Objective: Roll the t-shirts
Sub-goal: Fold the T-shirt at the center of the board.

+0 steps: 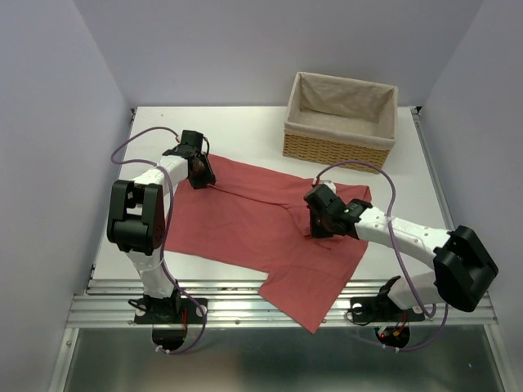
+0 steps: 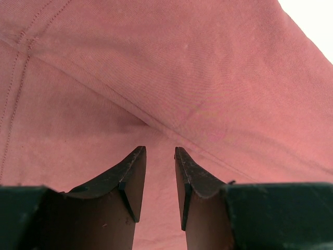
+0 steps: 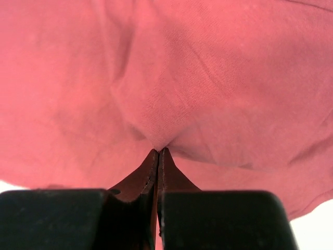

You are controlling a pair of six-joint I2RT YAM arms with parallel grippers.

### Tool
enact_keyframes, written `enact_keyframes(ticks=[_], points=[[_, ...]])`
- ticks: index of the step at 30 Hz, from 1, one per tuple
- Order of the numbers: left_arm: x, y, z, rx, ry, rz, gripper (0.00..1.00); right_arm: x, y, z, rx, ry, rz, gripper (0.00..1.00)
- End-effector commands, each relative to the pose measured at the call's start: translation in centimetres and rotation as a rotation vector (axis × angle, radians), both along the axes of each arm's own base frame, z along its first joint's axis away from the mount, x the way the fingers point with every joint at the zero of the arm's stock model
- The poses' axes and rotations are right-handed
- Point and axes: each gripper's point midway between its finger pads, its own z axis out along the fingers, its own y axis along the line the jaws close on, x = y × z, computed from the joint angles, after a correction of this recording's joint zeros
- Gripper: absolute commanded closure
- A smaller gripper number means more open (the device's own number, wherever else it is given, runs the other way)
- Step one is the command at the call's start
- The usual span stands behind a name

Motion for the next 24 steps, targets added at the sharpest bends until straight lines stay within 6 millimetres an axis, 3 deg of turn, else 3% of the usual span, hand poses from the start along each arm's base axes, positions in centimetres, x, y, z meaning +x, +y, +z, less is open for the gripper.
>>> enact_keyframes(ticks=[1,6,11,12,15,16,19,24], points=[[1.3,-0.3,1.6,-0.001,-0.052,-0.016,0.60,-0.9,1.2,2.7,0.075,0.009,0.068,0.99],[1.3,-0.4,1.6,-0.004,-0.053,-0.020,0.60,-3.1,1.4,2.5,0.091,0.103,0.140,0.99],[1.3,-0.4,1.8,-0.003,-0.056,-0.021,0.60,-3.5,1.4,3.3,0.097,0.112,0.163,0.98],[1.3,-0.4,1.7,-0.004,-0.056,-0.022,0.60,-3.6,1.2,3.3,0.082,0.116,0.166,0.81],[1.4,-0.5,1.9,-0.006,-0.058,-0.026,0.59,-3.5,0.5,3.0,0.033,0.129,0.155,0.64],[1.4,-0.5,2.0,-0.008,-0.060,-0.027,0.59,-3.1,0.0,3.1,0.009,0.108,0.141,0.54],[1.5,-0.6,2.3,-0.009,-0.065,-0.031,0.59,-1.6,-1.5,3.8,-0.019,0.049,0.069,0.46],[1.5,-0.7,2.7,-0.014,-0.072,-0.035,0.59,2.1,-5.1,5.0,0.008,-0.013,-0.104,0.45]])
